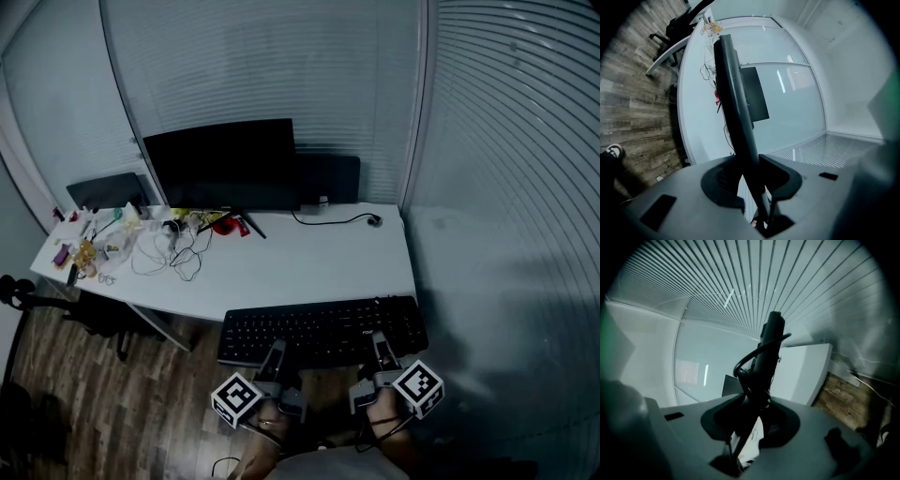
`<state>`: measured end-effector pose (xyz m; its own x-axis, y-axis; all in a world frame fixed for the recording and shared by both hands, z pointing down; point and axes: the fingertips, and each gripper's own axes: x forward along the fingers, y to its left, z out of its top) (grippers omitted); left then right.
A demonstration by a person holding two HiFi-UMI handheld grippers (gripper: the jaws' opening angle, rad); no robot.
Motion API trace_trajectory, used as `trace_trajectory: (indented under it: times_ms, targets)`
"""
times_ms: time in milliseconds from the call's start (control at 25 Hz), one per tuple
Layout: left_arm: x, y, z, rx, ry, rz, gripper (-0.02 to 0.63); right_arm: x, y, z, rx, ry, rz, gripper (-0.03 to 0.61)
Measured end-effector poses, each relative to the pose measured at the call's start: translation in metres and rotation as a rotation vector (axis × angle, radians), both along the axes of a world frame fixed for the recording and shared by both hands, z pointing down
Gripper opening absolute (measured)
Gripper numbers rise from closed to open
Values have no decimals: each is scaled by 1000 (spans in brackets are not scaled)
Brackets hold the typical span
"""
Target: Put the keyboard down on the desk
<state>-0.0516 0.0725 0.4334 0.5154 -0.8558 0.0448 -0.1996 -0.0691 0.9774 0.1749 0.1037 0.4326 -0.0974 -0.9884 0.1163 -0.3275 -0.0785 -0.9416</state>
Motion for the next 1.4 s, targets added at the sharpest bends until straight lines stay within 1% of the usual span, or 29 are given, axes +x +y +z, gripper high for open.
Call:
trace_trajectory:
  times_ms: [240,360,520,680,1000,1400]
  targets:
    - [-2,-6,5,-13,1,-10,115,-2,-10,7,-11,-11,-11,109]
    - [-6,-12,2,1,2,-17,114,-5,-16,5,0,-13,-18,109]
    - [-8,-33,-6,39,11,-18,114,-8,-35,-4,35,-2,-26,109]
    - [-11,-53,-3,33,21,-7,114,-12,-59,-7,49,24,-33,109]
    - [-21,-112,10,13,45,-10,114,-23,-114,0,30,45,-37,109]
    - [-28,-198,9,0,31,24,114,-31,-195,1,18,35,-12,109]
